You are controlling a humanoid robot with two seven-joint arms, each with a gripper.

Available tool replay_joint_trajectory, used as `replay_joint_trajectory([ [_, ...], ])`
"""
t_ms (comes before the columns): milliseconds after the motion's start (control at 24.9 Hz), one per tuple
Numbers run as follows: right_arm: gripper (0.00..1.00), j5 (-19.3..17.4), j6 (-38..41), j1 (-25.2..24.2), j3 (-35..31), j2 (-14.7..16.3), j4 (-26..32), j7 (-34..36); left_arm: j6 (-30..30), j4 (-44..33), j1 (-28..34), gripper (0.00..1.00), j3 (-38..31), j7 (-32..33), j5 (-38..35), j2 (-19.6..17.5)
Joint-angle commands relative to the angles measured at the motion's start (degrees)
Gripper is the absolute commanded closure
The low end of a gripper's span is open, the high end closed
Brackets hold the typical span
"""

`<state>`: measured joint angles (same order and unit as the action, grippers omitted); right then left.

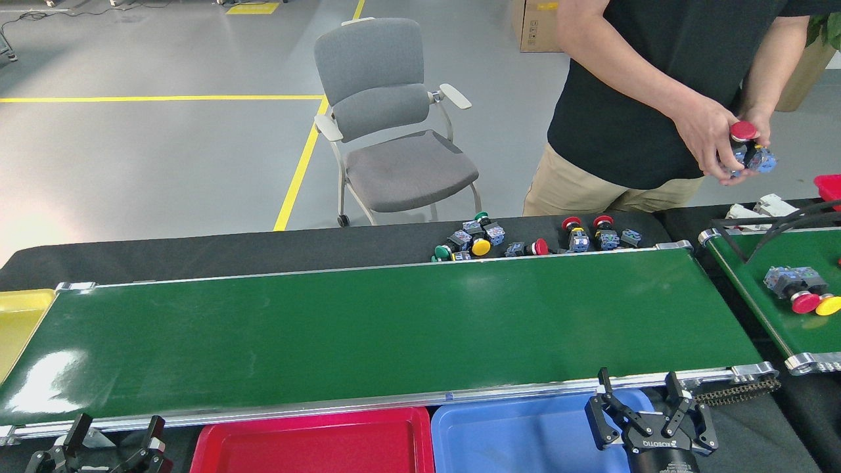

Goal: Pick switch part from conveyor to tray

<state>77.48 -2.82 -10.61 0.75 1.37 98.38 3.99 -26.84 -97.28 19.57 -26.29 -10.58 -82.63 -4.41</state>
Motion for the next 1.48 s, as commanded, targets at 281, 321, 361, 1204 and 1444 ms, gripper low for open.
replay_joint_trajectory([
  [281,0.01,-0.13,1.41,-1.96,0.22,-0.49,2.43,2.78,0.73,-0.01,3.46,0.0,-2.18,-0.14,0.19,-0.25],
  [321,0.01,-0.13,1.41,-2.57,0.22,-0.49,2.78,2.78,0.73,0.07,3.46,0.0,-2.27,-0.32,0.19,-0.25],
  [361,0.01,-0.13,1.41,-3.28,0.22,-0.49,2.78,2.78,0.73,0.07,3.28,0.0,-2.36,-0.32,0.36,-0.25],
  [1204,0.01,-2.33,-3.86,3.4,-5.76,0.3,-3.11,-5.66,0.82,2.54,1.79,0.0,-4.29,0.04,0.45,-0.34],
  [1444,0.01,-3.21,-5.09,11.84,-5.85,1.53,-14.36,-6.27,0.73,2.18,1.79,0.0,-4.29,0.39,0.45,-0.43],
])
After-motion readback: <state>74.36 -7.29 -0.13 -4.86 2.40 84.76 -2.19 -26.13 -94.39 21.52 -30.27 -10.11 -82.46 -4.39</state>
